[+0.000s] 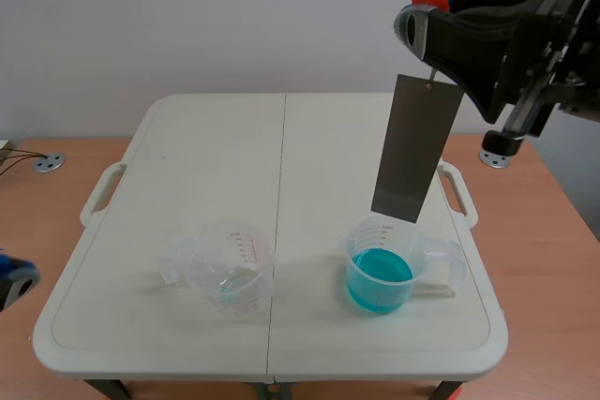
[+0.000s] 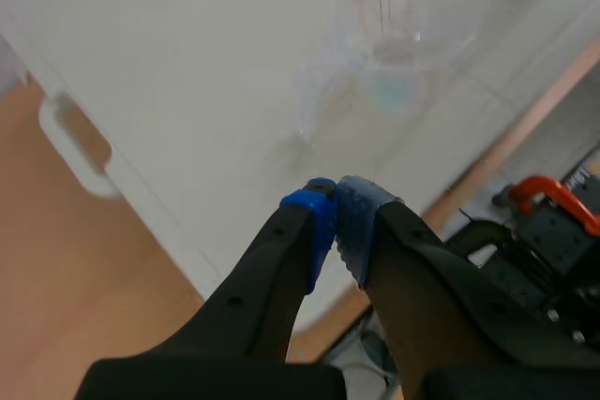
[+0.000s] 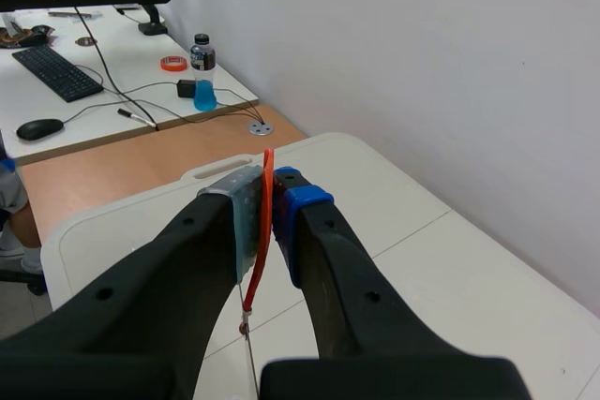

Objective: Hold the metal plate by the orange handle, dip it into the blue solution, take it out and point at it, then put the plate back in the beaker on the left.
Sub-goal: 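Point at the plate with the left hand, then lower the plate into the blue solution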

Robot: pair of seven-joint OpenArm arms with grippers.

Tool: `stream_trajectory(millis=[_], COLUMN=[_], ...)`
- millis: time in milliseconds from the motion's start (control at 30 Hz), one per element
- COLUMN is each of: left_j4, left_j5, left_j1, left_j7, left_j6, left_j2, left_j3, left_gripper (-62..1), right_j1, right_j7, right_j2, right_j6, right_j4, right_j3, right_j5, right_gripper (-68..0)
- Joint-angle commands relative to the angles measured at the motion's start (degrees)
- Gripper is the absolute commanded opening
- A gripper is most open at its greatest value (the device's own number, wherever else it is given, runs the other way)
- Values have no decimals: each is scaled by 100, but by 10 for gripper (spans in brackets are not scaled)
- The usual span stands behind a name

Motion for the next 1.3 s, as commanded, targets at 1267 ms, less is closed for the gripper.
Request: stream_trajectory(millis=[1267], left_j4=[-2468], left_j5=[-11], left_j1=[1115], left_j7=[133], left_j6=[398], left_j2=[439], left_j3=[1233], left_gripper=[-594], right_j1=[129], right_j7=[116], right_j2=[-52], right_j6=[61], right_j4=[-852], right_j3=[-310], right_j5=[-52], right_gripper=[-664])
